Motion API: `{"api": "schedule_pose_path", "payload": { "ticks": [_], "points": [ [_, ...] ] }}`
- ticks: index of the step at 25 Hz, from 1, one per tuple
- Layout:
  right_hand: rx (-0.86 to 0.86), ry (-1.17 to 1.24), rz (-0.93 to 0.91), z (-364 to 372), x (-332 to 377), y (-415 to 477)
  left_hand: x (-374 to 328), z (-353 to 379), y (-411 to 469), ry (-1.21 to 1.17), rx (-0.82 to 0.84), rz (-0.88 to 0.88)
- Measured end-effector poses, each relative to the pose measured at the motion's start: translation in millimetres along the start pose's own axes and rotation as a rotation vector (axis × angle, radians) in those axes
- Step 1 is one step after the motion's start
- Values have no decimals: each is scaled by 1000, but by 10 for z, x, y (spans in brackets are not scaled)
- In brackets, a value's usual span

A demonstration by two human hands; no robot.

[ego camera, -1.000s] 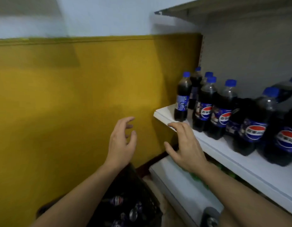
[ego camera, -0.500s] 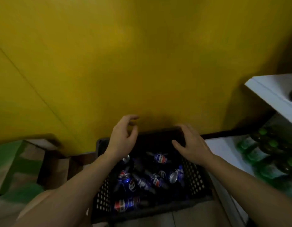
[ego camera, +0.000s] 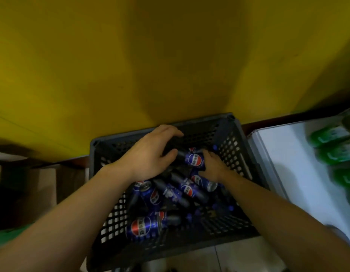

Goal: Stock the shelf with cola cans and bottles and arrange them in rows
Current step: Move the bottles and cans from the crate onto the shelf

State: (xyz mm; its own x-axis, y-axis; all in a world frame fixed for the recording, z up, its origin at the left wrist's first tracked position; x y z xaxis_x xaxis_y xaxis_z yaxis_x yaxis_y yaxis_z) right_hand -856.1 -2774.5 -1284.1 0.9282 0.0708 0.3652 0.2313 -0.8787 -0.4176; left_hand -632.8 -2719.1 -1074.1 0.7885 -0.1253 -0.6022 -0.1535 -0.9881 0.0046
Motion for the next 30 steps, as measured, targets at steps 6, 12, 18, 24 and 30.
{"api": "schedule_pose_path", "payload": {
  "ticks": [6, 12, 18, 24, 30],
  "points": [
    [79, -238, 51, 254, -117, 172, 184, -45, -43, 36, 48, -27],
    [314, 120, -271, -536, 704, -26, 275, -35, -23, 205, 190, -79],
    [460, 926, -279, -992, 1376, -330, 178, -155, -60, 685, 115, -116],
    [264, 888, 163, -288, 1330, -13, 621, -339, -348, 291, -17, -461],
    [268, 285, 61, 1030, 1046, -252, 738, -311, -464, 243, -35, -446]
  ]
}}
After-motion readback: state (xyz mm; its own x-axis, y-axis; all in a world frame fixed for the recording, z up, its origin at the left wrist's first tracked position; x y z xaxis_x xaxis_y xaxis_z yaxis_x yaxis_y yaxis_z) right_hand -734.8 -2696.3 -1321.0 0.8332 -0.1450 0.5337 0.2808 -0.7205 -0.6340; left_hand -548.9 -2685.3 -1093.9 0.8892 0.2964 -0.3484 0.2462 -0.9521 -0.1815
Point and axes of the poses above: each hand's wrist, its own y-axis towards the middle knuckle, its own z-axis out of the palm, x = y × z, the point moved 2 cm from there along y, towards the middle knuckle, and after that the axes turned 15 degrees about -x, right-handed, at the moved point
